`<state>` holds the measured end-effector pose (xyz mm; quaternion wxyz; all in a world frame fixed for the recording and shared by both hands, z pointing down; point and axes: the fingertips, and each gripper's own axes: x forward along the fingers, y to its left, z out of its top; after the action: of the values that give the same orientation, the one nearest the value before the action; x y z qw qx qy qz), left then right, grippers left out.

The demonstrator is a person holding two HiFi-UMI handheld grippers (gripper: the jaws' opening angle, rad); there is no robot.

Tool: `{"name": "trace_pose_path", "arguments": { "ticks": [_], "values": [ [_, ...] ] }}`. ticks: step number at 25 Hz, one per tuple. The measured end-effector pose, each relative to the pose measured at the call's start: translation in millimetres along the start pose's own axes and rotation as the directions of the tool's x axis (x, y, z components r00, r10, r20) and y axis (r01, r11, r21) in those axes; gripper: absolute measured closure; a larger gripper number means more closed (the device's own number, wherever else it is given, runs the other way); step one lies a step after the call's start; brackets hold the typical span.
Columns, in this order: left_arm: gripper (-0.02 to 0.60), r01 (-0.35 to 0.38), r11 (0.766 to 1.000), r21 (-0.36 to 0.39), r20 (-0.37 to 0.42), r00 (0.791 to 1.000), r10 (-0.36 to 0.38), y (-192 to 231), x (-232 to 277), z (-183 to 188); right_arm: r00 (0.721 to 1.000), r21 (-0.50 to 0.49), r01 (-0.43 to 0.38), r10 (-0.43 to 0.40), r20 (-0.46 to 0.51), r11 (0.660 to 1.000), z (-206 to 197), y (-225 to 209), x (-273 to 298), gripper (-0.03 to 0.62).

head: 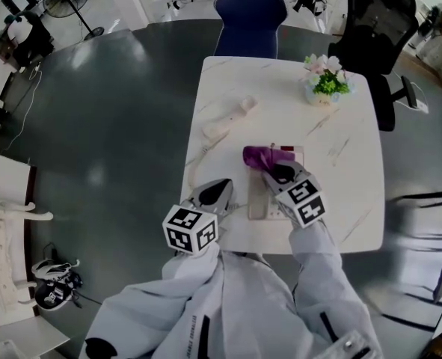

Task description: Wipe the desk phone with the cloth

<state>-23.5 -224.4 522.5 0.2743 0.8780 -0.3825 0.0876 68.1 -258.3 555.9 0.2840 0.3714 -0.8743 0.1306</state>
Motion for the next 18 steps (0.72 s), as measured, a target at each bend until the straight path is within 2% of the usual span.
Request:
{"name": "trace_pose_path", "arguments": {
  "ticks": [18],
  "values": [
    [0.584, -0.072, 0.997, -0.036, 0.032, 0.997, 0.073, -31, -22, -17, 0.996, -0.027, -0.083, 0.082, -0.041, 0.996, -25, 27, -13, 0.556]
  ]
}}
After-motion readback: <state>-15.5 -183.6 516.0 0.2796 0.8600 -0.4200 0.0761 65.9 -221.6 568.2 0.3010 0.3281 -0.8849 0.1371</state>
